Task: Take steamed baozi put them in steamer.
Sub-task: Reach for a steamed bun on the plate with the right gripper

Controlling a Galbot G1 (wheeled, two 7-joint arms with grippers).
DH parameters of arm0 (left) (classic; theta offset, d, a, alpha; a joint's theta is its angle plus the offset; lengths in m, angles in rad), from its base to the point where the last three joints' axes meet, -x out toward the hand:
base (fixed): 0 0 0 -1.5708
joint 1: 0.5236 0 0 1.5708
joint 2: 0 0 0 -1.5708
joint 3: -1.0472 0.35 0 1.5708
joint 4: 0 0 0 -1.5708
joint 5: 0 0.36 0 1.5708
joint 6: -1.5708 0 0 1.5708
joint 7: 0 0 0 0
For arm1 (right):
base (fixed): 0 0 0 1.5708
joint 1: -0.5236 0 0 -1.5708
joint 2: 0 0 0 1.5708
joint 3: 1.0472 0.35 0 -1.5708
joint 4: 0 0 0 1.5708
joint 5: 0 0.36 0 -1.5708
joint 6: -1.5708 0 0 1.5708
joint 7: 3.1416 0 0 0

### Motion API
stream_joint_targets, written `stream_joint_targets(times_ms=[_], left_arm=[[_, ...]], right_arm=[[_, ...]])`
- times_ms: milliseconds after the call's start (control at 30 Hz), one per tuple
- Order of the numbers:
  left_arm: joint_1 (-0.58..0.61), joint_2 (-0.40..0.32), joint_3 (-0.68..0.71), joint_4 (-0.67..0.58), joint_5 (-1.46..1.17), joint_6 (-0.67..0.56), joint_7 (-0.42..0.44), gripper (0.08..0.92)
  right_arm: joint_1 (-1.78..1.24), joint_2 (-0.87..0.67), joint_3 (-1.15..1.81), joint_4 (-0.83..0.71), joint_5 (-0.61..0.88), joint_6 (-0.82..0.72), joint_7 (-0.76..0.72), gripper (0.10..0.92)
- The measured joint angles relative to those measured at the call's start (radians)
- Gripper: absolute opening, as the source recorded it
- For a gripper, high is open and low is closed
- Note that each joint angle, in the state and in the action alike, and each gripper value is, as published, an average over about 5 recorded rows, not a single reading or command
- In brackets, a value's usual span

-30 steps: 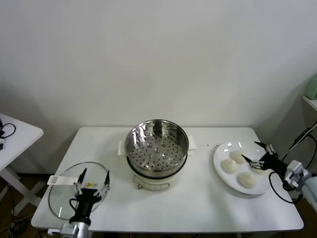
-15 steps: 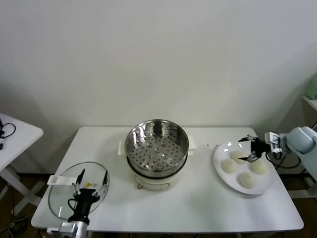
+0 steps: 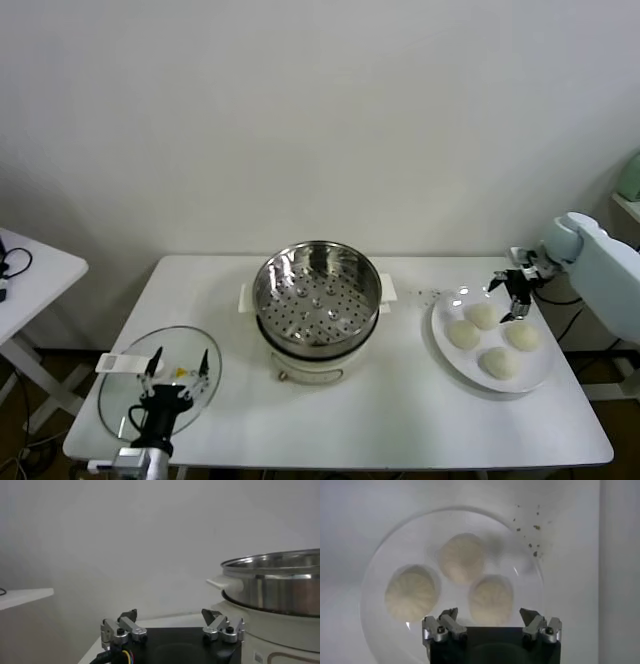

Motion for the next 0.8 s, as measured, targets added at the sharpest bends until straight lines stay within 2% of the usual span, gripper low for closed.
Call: stream_joint_targets(times_ms=[800], left_arm=[[0.014, -0.01, -0.02, 0.001, -0.004, 0.039, -0.004, 0.823]], right_arm=[[-0.077, 0.132, 0.139, -0.165, -0.198, 0.061, 0.089, 0.823]])
